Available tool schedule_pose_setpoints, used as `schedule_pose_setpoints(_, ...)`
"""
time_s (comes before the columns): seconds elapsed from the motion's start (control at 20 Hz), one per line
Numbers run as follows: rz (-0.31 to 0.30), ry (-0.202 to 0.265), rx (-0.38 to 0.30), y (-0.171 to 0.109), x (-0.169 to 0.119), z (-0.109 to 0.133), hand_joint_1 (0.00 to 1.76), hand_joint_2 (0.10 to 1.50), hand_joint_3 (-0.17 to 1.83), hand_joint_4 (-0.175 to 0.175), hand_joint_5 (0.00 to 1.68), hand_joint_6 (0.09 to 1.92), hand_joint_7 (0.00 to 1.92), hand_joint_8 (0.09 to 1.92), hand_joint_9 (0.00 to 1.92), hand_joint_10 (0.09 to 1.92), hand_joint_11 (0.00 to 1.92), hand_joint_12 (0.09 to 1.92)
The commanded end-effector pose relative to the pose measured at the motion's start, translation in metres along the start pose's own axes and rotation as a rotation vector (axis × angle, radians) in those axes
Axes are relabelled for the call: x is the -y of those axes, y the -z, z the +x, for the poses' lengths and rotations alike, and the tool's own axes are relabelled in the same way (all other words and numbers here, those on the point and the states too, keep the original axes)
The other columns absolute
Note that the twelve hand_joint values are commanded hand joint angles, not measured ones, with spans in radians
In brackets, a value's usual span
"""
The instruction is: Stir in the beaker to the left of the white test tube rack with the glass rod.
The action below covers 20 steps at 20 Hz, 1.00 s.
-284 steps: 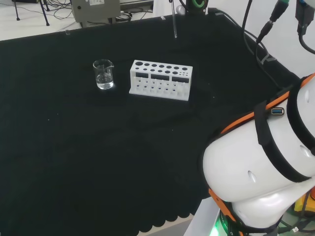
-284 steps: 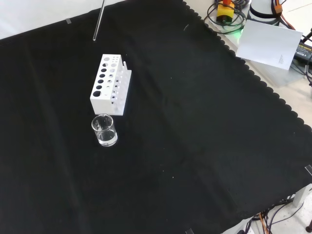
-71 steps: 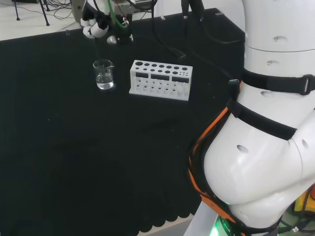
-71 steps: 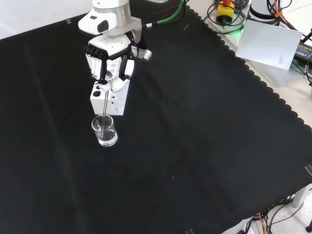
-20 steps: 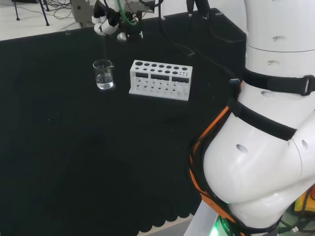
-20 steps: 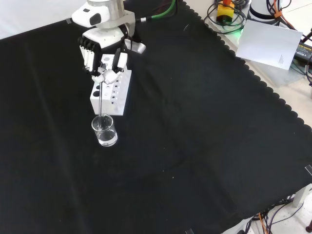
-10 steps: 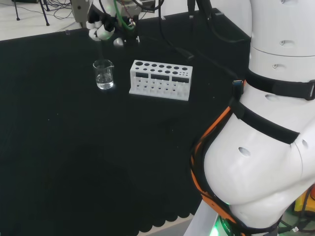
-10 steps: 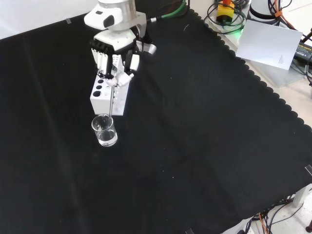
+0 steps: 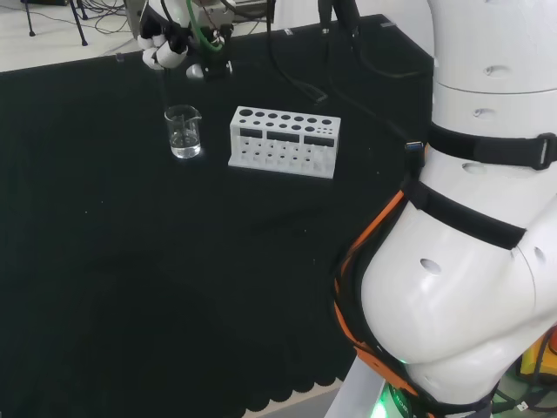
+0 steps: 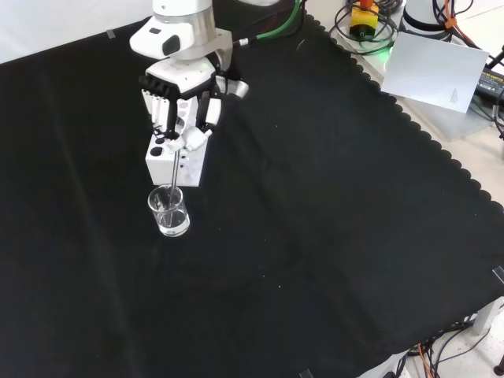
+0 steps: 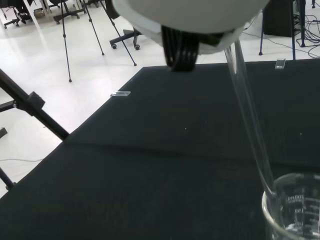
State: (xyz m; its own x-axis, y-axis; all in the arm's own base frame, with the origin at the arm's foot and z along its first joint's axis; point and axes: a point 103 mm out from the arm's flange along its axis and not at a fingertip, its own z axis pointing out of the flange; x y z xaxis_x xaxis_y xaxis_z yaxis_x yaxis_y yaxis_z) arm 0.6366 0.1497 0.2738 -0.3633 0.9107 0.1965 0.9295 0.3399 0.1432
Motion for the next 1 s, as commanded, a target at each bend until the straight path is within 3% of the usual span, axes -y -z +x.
schedule_pose_setpoints(0.05,0.008,-0.022,-0.002,0.0,-0.009,-0.024,1.32,0.67,0.69,-0.175,1.18,0.57,1.25,1.01,1.61,0.8,1.63,0.81)
schedule_pose_setpoints(0.5,0.001,-0.075,0.022,0.017,0.012,-0.057,1.32,0.65,0.72,-0.175,1.2,0.55,1.25,1.02,1.6,0.8,1.63,0.81)
schedule_pose_setpoints(1.0,0.017,-0.023,0.023,0.008,0.025,-0.012,1.32,0.64,0.75,-0.175,1.22,0.53,1.26,1.01,1.61,0.8,1.63,0.81)
